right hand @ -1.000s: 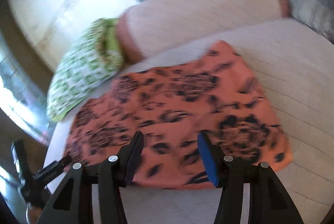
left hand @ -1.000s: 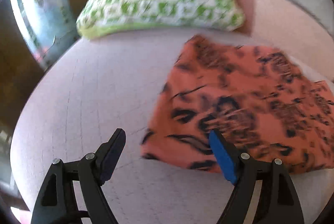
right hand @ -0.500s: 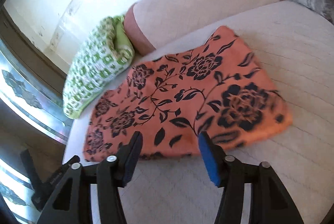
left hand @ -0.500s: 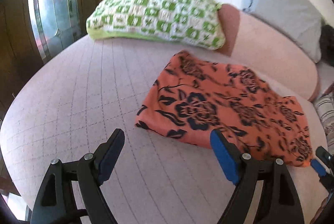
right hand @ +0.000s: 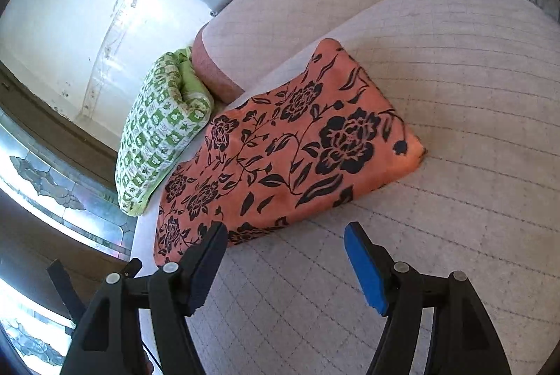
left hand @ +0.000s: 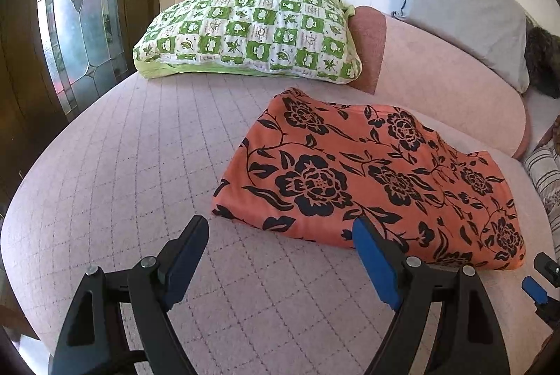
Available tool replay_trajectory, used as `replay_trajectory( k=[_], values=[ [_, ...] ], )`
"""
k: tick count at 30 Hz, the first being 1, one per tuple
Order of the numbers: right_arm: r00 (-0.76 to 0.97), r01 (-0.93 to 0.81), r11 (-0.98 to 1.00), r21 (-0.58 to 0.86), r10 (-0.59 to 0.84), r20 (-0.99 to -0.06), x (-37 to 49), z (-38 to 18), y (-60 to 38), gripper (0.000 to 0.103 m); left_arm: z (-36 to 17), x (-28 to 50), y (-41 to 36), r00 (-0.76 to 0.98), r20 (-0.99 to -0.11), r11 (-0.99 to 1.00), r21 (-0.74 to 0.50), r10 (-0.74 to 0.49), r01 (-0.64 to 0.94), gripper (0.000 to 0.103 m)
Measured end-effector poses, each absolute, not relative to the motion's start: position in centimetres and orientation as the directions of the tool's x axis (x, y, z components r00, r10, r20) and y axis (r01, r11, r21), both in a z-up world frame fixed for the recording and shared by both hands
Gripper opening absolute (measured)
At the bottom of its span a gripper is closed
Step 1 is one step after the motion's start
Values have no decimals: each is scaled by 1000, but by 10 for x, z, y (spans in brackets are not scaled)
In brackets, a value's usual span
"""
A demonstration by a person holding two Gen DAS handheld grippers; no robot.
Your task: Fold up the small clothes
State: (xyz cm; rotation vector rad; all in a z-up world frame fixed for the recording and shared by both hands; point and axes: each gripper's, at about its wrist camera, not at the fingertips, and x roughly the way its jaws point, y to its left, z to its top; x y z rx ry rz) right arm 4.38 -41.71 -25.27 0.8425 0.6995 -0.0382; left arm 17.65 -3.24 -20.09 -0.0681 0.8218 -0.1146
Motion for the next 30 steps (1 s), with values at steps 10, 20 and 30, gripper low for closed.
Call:
replay_trajectory(
  k=[10, 20, 30],
  values=[
    [746, 273, 693, 667, 285, -602, 66, -260, -407, 73, -210, 187, -38, 641, -749, 985, -132, -171, 109, 84],
    [726, 355, 447, 821, 421, -544, 78, -306, -437, 73, -257, 229, -30, 359, -759, 829, -551, -543, 90, 84],
    [770, 443, 287, 849, 363, -525, 76, -329, -467, 76, -278, 258, -4, 397, -709, 741, -664, -583, -99, 86]
  ],
)
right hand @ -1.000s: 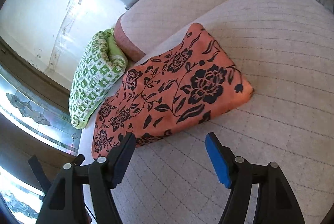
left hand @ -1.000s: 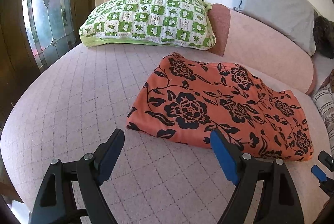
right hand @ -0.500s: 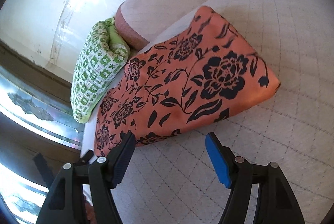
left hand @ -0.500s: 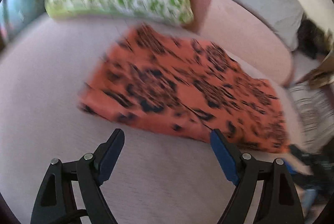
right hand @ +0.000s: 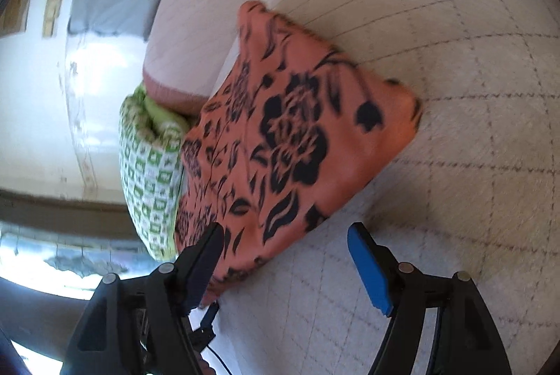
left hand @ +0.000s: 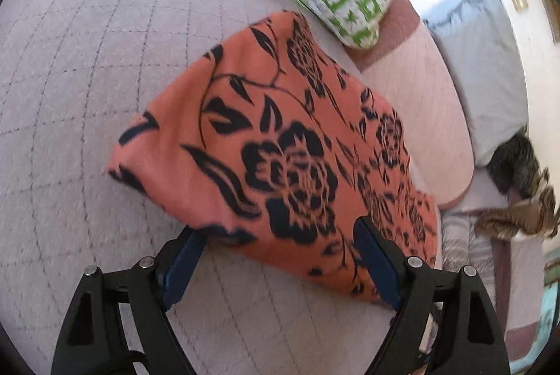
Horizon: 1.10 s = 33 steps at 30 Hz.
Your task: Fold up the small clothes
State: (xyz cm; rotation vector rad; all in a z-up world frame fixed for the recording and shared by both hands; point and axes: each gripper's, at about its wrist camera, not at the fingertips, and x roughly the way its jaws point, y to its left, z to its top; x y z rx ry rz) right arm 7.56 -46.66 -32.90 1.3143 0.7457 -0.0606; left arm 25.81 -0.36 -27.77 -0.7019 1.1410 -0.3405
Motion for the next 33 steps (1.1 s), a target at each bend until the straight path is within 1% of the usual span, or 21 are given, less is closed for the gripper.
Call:
replay_trajectory(
  k=[3, 7, 11, 13, 14, 15, 16, 17, 19, 20, 21, 23, 24, 26, 28, 29, 30, 31, 32, 33],
  values=[
    [785, 444, 276, 853, 338, -518, 78, -331, -474, 76, -281, 265, 0, 423, -684, 708, -694, -594, -129, 86],
    [808, 435, 235, 869, 324, -492, 82, -334, -480, 76, -280, 268, 0, 453, -672, 705, -698, -586, -125, 86],
    [832, 421, 229, 878, 288, -474, 89, -334, -479, 77, -284, 271, 7, 480, -615, 635, -759, -626, -144, 86],
    [840, 417, 245, 875, 265, -474, 96, -332, -475, 77, -284, 271, 10, 486, -604, 620, -770, -632, -151, 81],
    [841, 416, 256, 873, 257, -476, 99, -331, -474, 78, -284, 271, 10, 490, -610, 629, -763, -623, -150, 65],
    [843, 412, 272, 869, 248, -477, 104, -330, -472, 78, -284, 271, 10, 492, -627, 651, -744, -605, -147, 36],
    [845, 405, 290, 867, 242, -477, 108, -328, -470, 78, -285, 273, 9, 486, -648, 680, -720, -586, -140, 35],
    [847, 396, 312, 864, 240, -475, 112, -327, -468, 77, -288, 274, 8, 486, -652, 687, -714, -582, -135, 35],
    [838, 405, 350, 845, 228, -496, 119, -327, -465, 69, -291, 274, 10, 492, -639, 666, -731, -591, -150, 35],
    [832, 414, 361, 836, 222, -508, 121, -328, -465, 57, -293, 275, 10, 493, -630, 651, -742, -600, -156, 39],
    [827, 422, 365, 830, 219, -517, 122, -330, -465, 42, -295, 276, 12, 494, -614, 627, -761, -615, -165, 48],
    [823, 428, 362, 828, 222, -522, 123, -335, -468, 32, -296, 277, 13, 501, -584, 594, -788, -639, -162, 59],
    [825, 424, 363, 830, 223, -519, 123, -335, -468, 32, -295, 278, 12, 505, -580, 592, -790, -639, -158, 64],
    [826, 419, 374, 827, 221, -519, 123, -334, -467, 32, -292, 279, 7, 515, -583, 608, -781, -628, -143, 68],
    [830, 417, 365, 832, 219, -513, 122, -335, -467, 35, -289, 280, 2, 525, -595, 639, -760, -608, -122, 68],
    [830, 424, 351, 835, 217, -513, 122, -336, -467, 37, -288, 282, 0, 527, -599, 648, -753, -603, -115, 67],
    [832, 422, 343, 839, 221, -509, 122, -336, -467, 45, -288, 283, -1, 530, -609, 662, -741, -590, -115, 53],
    [837, 411, 343, 845, 227, -499, 123, -335, -467, 50, -289, 285, 0, 527, -625, 677, -726, -576, -120, 42],
    [842, 395, 360, 845, 227, -490, 125, -331, -465, 56, -291, 286, 1, 519, -639, 690, -713, -568, -123, 35],
    [839, 394, 381, 836, 221, -496, 126, -329, -463, 57, -295, 287, 4, 518, -627, 673, -728, -582, -126, 33]
  ],
)
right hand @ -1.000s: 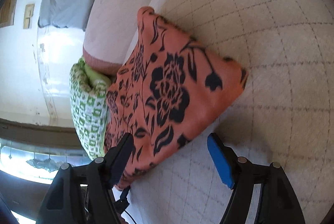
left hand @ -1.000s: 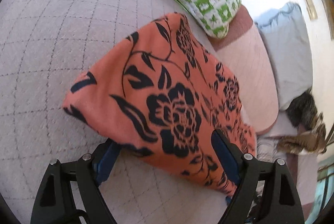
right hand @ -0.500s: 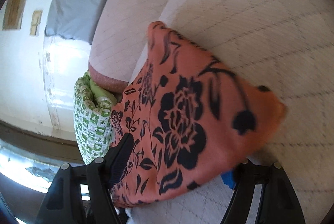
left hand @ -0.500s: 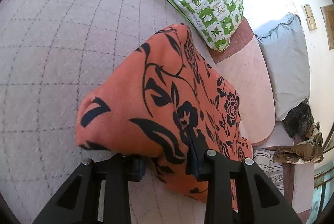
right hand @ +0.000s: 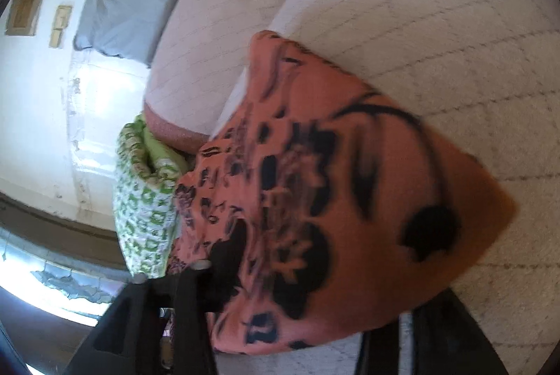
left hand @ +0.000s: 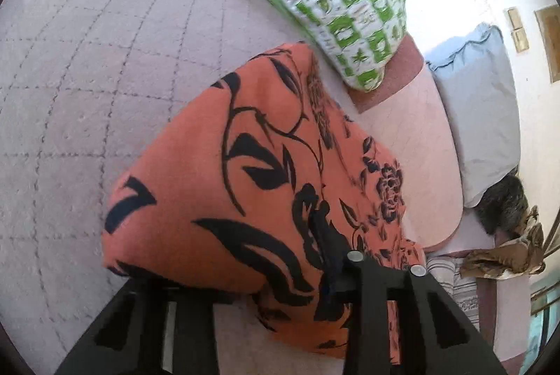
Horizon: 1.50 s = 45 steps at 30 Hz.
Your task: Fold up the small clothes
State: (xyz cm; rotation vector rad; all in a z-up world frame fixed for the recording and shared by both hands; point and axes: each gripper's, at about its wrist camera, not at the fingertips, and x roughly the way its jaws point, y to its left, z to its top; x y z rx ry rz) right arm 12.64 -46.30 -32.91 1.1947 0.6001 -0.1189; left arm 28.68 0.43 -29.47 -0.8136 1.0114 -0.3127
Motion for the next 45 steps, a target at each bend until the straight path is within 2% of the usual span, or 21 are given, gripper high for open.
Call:
replay_trajectory(
  k=[1, 2, 3, 6, 9, 13, 22, 26, 28, 29, 31, 33, 34, 35, 38, 42, 45],
  values=[
    [835, 390, 412, 823, 218, -505, 128, -327, -461, 57, -296, 286, 7, 521, -618, 657, -741, -589, -137, 32],
    [825, 397, 448, 801, 207, -525, 130, -326, -458, 49, -295, 286, 7, 520, -619, 656, -742, -589, -140, 30],
    [815, 413, 470, 780, 192, -547, 131, -325, -457, 33, -293, 285, 6, 519, -624, 667, -733, -584, -131, 27],
    [821, 402, 485, 777, 185, -541, 128, -320, -459, 21, -285, 277, 5, 525, -630, 680, -722, -572, -125, 23],
    [828, 381, 597, 706, 121, -548, 124, -295, -447, 19, -275, 267, 6, 539, -627, 689, -715, -562, -114, 21],
    [827, 374, 619, 691, 114, -550, 116, -285, -437, 19, -266, 247, 15, 549, -621, 687, -718, -560, -112, 21],
    [812, 346, 665, 662, 141, -566, 50, -272, -405, 18, -246, 162, 51, 565, -651, 745, -660, -507, -92, 21],
    [780, 352, 646, 678, 198, -594, 10, -285, -398, 18, -254, 123, 69, 528, -682, 752, -648, -506, -117, 22],
    [737, 380, 632, 676, 235, -633, 0, -295, -395, 22, -258, 112, 74, 499, -716, 772, -621, -488, -135, 24],
    [710, 412, 611, 676, 251, -659, -3, -301, -395, 26, -255, 106, 77, 504, -731, 794, -593, -460, -134, 29],
    [684, 463, 540, 703, 287, -671, -11, -310, -399, 37, -244, 100, 78, 521, -749, 834, -538, -409, -120, 34],
    [695, 475, 464, 748, 324, -642, -24, -311, -405, 63, -231, 92, 78, 542, -762, 874, -477, -354, -99, 37],
    [700, 478, 443, 759, 330, -634, -32, -309, -407, 67, -226, 88, 78, 552, -767, 889, -448, -327, -95, 37],
    [701, 480, 443, 757, 324, -635, -39, -304, -408, 68, -221, 83, 78, 567, -770, 905, -415, -293, -96, 40],
    [676, 466, 527, 710, 306, -671, -65, -291, -406, 68, -195, 68, 84, 668, -734, 953, -274, -122, -128, 61],
    [680, 350, 628, 695, 340, -650, -85, -266, -393, 68, -166, 59, 84, 758, -651, 975, -188, -32, -121, 63],
    [698, 268, 773, 575, 255, -669, -79, -240, -369, 67, -152, 59, 70, 802, -597, 987, -131, -7, -89, 64]
  ],
)
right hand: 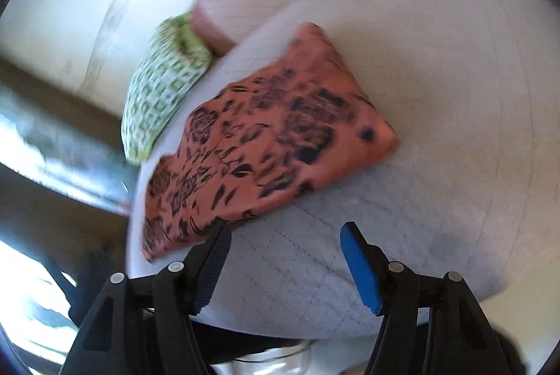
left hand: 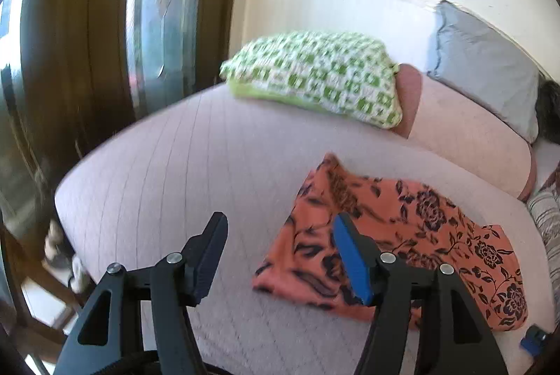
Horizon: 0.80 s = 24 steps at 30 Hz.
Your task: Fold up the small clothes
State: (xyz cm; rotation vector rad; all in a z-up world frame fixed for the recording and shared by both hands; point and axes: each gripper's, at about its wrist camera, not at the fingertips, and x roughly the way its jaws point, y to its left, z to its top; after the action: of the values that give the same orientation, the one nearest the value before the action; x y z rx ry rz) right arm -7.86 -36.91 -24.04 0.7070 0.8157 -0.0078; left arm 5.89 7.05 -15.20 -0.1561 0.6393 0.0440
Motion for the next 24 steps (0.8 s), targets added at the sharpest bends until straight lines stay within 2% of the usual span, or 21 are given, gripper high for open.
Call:
replay_trajectory(
  k=[5, 11, 14, 16, 18, 24],
  values=[
    [697, 135, 847, 515, 288, -656, -28, -220, -330, 55, -149, 75, 46, 801, -597, 993, -112, -34, -41, 65],
    [640, 68, 899, 432, 294, -710, 33, -235, -281, 47, -171, 91, 26, 775, -632, 997, -63, -14, -33, 65],
    [605, 57, 916, 398, 285, -743, 50, -252, -264, 46, -193, 102, 24, 730, -683, 999, -24, 13, -40, 65],
    [542, 66, 930, 361, 271, -795, 61, -276, -251, 46, -213, 114, 25, 664, -748, 999, -29, 7, -44, 65],
    [559, 45, 947, 319, 241, -793, 61, -279, -246, 47, -232, 124, 28, 592, -806, 998, -39, 0, -54, 65],
    [561, 50, 917, 396, 302, -771, 57, -281, -261, 44, -238, 120, 14, 587, -809, 999, 34, 33, -10, 70]
  ],
)
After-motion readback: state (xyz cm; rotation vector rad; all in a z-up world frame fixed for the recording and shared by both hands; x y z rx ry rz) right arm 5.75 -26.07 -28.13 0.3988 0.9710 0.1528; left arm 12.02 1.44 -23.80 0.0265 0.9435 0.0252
